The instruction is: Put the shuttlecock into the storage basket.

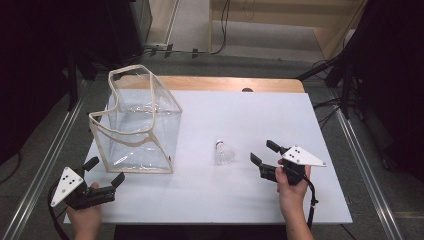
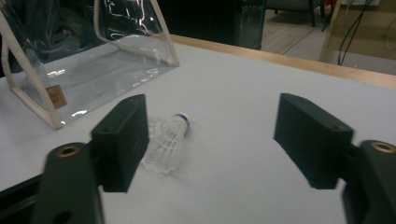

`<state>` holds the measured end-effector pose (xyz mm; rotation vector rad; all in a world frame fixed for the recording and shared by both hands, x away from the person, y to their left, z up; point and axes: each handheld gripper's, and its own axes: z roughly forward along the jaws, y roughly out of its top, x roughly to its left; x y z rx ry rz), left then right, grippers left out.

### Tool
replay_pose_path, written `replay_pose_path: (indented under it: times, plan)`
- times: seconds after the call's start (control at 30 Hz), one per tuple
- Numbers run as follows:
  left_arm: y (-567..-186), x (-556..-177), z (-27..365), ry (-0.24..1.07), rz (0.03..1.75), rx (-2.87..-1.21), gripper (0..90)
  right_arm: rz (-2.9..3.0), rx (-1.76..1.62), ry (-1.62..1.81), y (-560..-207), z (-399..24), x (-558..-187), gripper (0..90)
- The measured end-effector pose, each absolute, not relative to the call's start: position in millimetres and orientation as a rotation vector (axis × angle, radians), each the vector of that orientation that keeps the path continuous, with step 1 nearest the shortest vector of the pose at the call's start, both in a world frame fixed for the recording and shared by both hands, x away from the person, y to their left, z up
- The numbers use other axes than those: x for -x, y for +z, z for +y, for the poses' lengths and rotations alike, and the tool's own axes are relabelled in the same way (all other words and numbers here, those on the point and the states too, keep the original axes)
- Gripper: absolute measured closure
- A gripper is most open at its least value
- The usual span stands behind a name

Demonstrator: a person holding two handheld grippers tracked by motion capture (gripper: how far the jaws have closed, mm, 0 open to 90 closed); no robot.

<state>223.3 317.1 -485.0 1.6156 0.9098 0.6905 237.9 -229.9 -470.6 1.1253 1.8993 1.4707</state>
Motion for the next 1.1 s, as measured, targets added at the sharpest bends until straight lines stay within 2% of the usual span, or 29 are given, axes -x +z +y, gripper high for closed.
replay_pose_path:
  times: [0.17,0.2,0.27,0.47,0.53,0.63,0.8,1.1]
  plan:
    - [-485.0,-223.3,317.1,0.691,0.909,-1.615,0.0,1.922,-1.123,1.483,-468.8,-218.7,-243.0,39.1]
    - [-485.0,-223.3,317.1,0.691,0.909,-1.615,0.0,1.928,-1.123,1.478,-468.1,-214.0,-244.2,44.8]
    - [-485.0,-223.2,317.2,0.691,0.910,-1.614,0.0,1.932,-1.123,1.470,-467.8,-212.2,-244.6,47.0]
    - [-484.9,-223.3,317.1,0.691,0.909,-1.616,0.0,1.955,-1.168,1.430,-467.8,-192.3,-248.5,67.8]
    - [-484.9,-223.3,317.1,0.690,0.909,-1.616,0.0,1.962,-1.173,1.424,-468.2,-190.3,-248.4,70.0]
    - [-484.9,-223.3,317.2,0.690,0.910,-1.617,0.0,2.014,-1.159,1.410,-471.8,-178.3,-250.0,81.5]
    - [-485.0,-223.6,316.9,0.692,0.908,-1.619,0.0,2.051,-1.154,1.413,-474.7,-164.8,-251.3,87.6]
    - [-485.0,-223.5,316.9,0.692,0.909,-1.619,0.0,2.125,-1.131,1.429,-483.1,-138.8,-252.5,87.8]
